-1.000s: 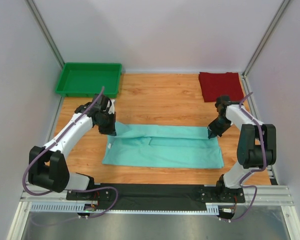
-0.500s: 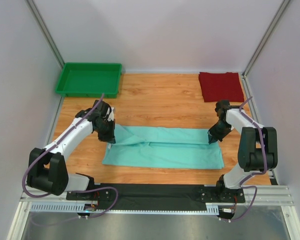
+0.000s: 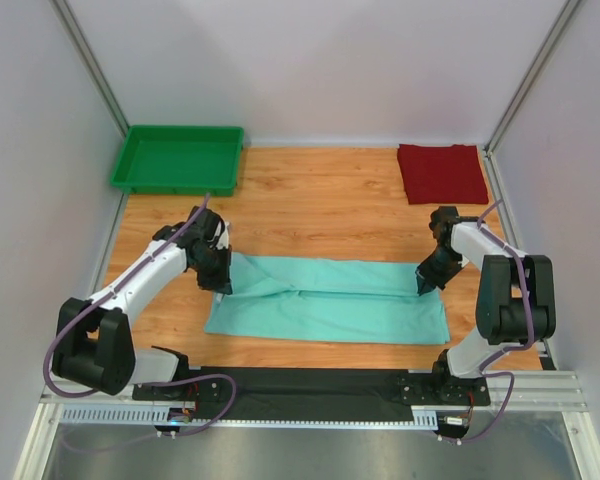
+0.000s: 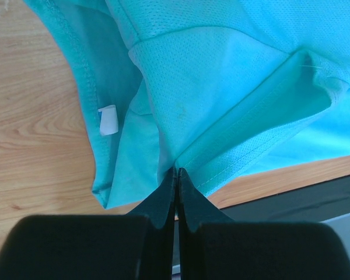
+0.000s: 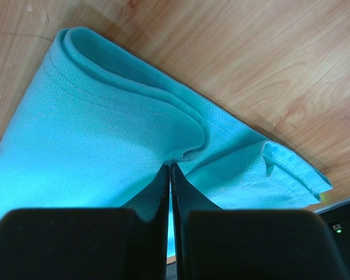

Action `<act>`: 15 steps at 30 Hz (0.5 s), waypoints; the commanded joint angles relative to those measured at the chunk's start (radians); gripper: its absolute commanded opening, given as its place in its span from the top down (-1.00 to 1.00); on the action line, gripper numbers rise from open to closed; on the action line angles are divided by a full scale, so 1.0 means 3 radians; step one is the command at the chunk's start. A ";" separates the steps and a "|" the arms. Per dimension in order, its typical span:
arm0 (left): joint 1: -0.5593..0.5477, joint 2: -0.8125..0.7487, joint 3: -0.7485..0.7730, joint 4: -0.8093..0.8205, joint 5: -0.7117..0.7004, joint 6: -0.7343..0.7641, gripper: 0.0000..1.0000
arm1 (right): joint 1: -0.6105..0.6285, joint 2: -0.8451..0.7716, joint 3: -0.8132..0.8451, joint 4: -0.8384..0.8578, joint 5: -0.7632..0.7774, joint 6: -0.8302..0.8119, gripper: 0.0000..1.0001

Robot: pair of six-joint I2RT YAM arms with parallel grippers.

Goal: Fold and stack the t-shirts
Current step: Fold the tshirt

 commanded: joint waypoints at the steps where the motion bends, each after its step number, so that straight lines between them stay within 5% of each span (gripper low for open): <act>1: -0.0052 -0.0103 -0.0035 -0.0019 0.0054 -0.0093 1.00 | 0.0003 -0.0081 0.0006 0.0077 0.0133 -0.0064 0.99; 6: -0.0052 -0.0108 -0.0121 -0.0101 0.0095 -0.0414 0.92 | 0.0003 -0.0076 -0.0020 0.0093 0.0072 -0.0120 0.95; 9: -0.0052 -0.0311 -0.0142 -0.0295 -0.0027 -0.0563 0.35 | 0.0003 -0.0188 -0.0009 0.0032 0.0016 -0.0257 0.70; 10: -0.0052 -0.0398 -0.0127 -0.0346 -0.0088 -0.0588 0.02 | 0.0003 -0.0294 -0.0004 -0.0024 0.0016 -0.0309 0.48; 13: -0.0052 -0.0771 0.0052 -0.0469 -0.0395 -0.0619 -0.43 | 0.0003 -0.0479 0.0082 -0.0096 0.0133 -0.0538 0.15; 15: -0.0036 -0.0869 0.0210 -0.0322 -0.0620 -0.0503 -0.51 | -0.0002 -0.0622 0.0200 -0.0010 0.0215 -0.0636 0.00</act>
